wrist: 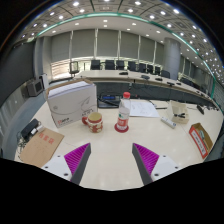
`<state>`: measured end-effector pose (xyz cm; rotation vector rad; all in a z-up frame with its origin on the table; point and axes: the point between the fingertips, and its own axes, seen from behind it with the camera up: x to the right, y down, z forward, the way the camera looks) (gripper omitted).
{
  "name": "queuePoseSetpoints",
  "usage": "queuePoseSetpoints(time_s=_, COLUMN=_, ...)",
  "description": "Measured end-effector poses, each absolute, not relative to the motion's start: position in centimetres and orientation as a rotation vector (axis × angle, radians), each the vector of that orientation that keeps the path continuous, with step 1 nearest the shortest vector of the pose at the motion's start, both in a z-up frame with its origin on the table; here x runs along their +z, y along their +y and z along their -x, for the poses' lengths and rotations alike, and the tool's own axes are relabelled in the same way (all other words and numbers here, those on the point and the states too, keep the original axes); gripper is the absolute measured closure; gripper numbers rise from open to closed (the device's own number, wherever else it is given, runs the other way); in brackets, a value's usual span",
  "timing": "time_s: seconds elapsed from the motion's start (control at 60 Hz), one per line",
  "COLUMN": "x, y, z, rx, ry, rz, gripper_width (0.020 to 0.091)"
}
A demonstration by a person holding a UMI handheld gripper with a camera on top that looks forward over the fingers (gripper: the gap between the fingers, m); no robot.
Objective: Pour water
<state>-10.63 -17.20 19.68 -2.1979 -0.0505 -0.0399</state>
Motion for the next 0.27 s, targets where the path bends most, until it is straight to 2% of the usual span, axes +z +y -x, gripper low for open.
queuePoseSetpoints(time_s=0.267, x=21.9, y=-22.4, z=12.2, rx=-0.055, ry=-0.047, rz=2.193, gripper_width=0.0245)
